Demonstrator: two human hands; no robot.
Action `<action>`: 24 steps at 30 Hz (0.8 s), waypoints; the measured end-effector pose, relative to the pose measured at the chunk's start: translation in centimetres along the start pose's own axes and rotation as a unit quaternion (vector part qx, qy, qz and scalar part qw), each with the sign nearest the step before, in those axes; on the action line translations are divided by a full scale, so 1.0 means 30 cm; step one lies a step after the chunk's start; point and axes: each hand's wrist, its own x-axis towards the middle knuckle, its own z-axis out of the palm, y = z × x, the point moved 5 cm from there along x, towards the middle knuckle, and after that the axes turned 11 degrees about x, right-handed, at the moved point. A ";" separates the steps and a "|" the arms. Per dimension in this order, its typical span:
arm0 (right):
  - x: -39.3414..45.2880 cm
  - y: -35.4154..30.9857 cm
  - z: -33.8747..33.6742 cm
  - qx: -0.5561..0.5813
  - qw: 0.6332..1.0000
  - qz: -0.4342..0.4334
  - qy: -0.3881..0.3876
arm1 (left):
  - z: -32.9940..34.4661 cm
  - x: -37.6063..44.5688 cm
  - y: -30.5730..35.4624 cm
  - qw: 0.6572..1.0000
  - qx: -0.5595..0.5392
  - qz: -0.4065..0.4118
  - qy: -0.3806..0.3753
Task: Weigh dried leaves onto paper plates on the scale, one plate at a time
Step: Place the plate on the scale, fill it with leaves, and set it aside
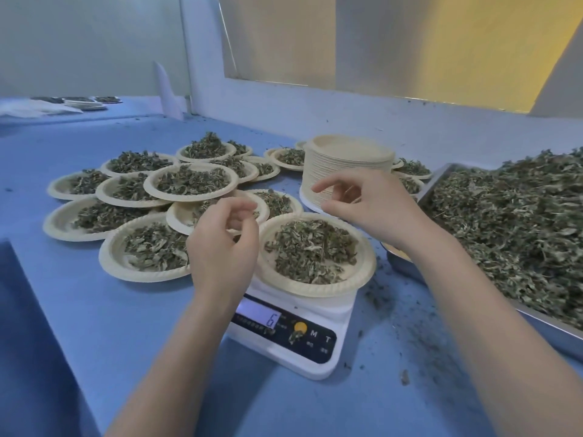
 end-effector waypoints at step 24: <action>-0.028 -0.008 -0.045 0.072 0.995 0.044 -0.046 | 0.011 -0.018 -0.039 0.997 -0.040 -0.051 -0.044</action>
